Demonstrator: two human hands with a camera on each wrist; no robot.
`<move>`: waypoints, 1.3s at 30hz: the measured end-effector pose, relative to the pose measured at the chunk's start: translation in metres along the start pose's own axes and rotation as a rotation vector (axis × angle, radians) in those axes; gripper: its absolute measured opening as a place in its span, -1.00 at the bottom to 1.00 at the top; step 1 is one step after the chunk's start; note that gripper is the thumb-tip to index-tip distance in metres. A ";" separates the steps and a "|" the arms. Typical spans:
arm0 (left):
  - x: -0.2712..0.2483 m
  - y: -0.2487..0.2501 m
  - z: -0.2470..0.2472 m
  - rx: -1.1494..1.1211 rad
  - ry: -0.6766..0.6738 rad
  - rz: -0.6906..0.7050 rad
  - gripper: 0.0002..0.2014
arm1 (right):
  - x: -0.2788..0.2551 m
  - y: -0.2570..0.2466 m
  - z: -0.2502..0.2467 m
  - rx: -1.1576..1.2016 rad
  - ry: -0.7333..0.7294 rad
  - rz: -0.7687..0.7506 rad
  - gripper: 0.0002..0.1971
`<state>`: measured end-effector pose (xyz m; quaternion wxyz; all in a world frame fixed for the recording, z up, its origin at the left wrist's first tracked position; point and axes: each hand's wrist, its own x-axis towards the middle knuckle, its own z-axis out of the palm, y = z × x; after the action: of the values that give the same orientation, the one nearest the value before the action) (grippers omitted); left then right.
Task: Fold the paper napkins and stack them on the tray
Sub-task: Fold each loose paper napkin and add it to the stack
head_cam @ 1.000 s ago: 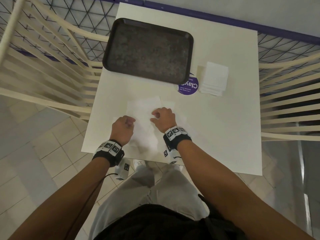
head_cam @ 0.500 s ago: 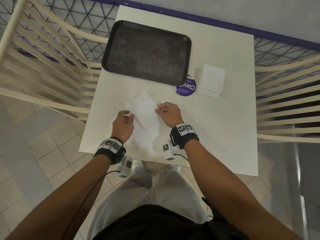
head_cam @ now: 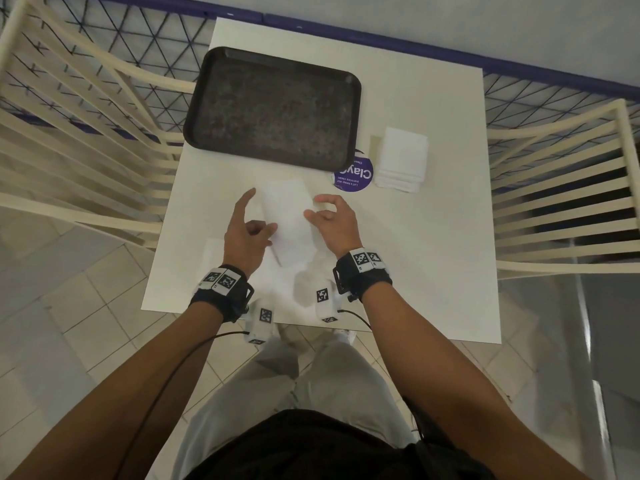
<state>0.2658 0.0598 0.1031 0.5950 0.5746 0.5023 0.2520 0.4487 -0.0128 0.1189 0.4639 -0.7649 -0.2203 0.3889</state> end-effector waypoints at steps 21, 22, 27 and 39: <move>-0.002 0.010 -0.013 0.233 0.031 0.085 -0.89 | -0.010 -0.004 0.001 -0.232 -0.086 -0.254 -0.91; -0.002 0.009 -0.014 0.255 0.032 0.102 -0.88 | -0.010 -0.004 0.001 -0.243 -0.081 -0.264 -0.91; -0.003 0.007 -0.012 0.389 0.067 0.207 -0.88 | -0.012 -0.004 0.002 -0.346 -0.032 -0.282 -0.91; -0.008 0.017 -0.006 0.401 0.013 0.263 -0.88 | -0.024 -0.028 0.022 -0.613 -0.073 -0.312 -0.87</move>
<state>0.2627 0.0587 0.1224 0.4279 0.7400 0.4671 0.2260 0.4172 -0.0050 0.1472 0.2580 -0.8114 -0.4578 0.2561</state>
